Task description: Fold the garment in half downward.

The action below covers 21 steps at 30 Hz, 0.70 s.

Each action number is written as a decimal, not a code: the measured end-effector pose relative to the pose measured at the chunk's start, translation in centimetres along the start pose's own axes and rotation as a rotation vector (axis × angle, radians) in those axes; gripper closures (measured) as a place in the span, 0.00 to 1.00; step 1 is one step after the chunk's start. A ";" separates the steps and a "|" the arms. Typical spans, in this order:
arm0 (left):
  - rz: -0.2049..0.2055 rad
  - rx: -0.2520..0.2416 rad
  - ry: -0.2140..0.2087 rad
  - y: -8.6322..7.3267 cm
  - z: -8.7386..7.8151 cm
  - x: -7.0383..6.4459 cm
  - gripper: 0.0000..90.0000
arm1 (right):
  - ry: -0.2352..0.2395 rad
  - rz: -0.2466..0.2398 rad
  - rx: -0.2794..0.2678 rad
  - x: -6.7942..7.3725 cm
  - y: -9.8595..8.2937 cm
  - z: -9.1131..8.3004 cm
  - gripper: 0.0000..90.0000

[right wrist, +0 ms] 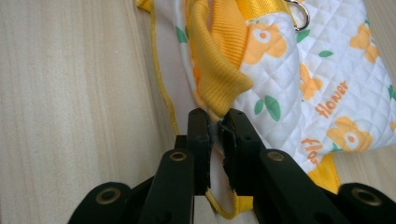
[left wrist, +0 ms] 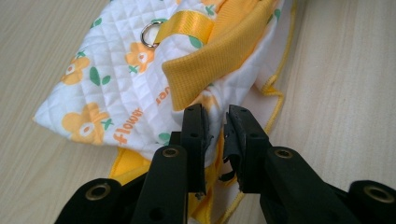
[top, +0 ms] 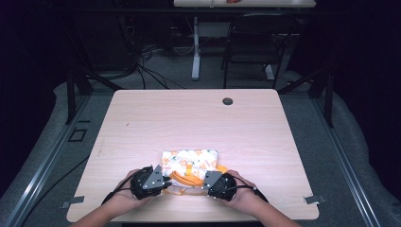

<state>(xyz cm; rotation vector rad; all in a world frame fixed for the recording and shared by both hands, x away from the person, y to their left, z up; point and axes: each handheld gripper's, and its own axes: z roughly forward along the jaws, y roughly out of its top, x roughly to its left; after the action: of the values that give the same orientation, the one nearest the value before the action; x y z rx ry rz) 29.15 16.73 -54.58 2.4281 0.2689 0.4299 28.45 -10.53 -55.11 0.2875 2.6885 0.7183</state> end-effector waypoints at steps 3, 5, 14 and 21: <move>-0.005 -0.006 0.006 -0.1 -0.2 0.0 0.84 | -0.003 0.009 -0.010 0.0 -0.1 -0.2 0.88; -0.016 -0.010 0.009 -0.1 -0.6 0.2 0.83 | -0.006 0.014 -0.015 0.0 -0.2 -0.5 0.87; -0.051 -0.034 0.039 0.1 -1.7 1.2 0.82 | -0.013 0.046 -0.038 -0.2 -0.5 -1.5 0.86; -0.075 -0.055 0.060 0.7 -2.1 1.9 0.82 | -0.021 0.066 -0.055 -0.6 -0.5 -2.1 0.86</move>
<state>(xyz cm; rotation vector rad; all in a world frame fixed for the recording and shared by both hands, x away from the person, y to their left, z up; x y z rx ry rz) 30.17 17.92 -52.10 2.3456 0.3683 0.4712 28.18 -12.08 -53.48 0.3693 2.6453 0.8019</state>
